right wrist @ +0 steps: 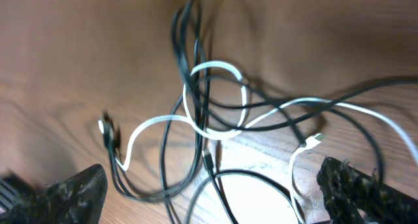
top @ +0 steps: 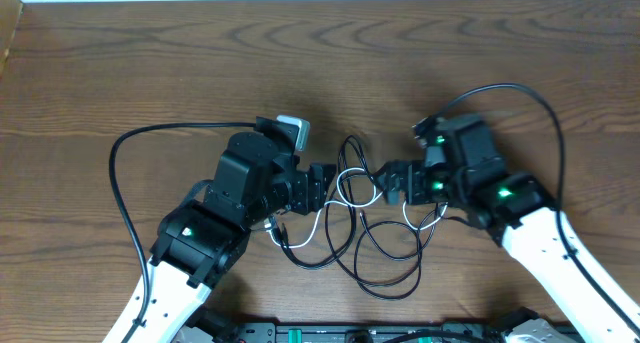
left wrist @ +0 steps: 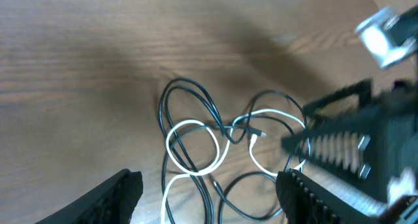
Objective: Untangle cables
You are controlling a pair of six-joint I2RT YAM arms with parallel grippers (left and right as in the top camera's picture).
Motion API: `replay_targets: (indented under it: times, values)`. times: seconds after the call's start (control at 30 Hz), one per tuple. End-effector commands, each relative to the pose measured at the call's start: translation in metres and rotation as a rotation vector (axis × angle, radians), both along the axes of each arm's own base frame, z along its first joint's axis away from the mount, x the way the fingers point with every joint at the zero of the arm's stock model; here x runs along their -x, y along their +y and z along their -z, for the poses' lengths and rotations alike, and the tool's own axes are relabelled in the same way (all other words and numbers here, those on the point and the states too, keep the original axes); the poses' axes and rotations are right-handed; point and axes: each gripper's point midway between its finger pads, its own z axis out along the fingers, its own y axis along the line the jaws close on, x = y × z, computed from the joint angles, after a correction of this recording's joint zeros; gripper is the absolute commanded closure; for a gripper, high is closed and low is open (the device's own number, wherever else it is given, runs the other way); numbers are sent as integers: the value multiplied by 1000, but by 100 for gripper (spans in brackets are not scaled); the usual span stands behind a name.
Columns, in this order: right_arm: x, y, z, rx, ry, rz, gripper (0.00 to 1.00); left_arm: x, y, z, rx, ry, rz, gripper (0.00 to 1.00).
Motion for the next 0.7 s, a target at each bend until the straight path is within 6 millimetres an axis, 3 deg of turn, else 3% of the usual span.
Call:
replay_targets:
  times: [0.0,0.17,0.43,0.67]
  values:
    - [4,9,13,93,-25,-106,2,-11,16,-9,-32,-67,-66,30]
    - [5,11,42,162,50,-77,13,-15,31,-18,-18,-90,-116,30]
    - [13,24,88,92,347,289,7,-14,36,-16,-24,-80,-128,30]
    - [19,57,88,-48,464,412,19,-13,36,-14,-31,-70,-127,30]
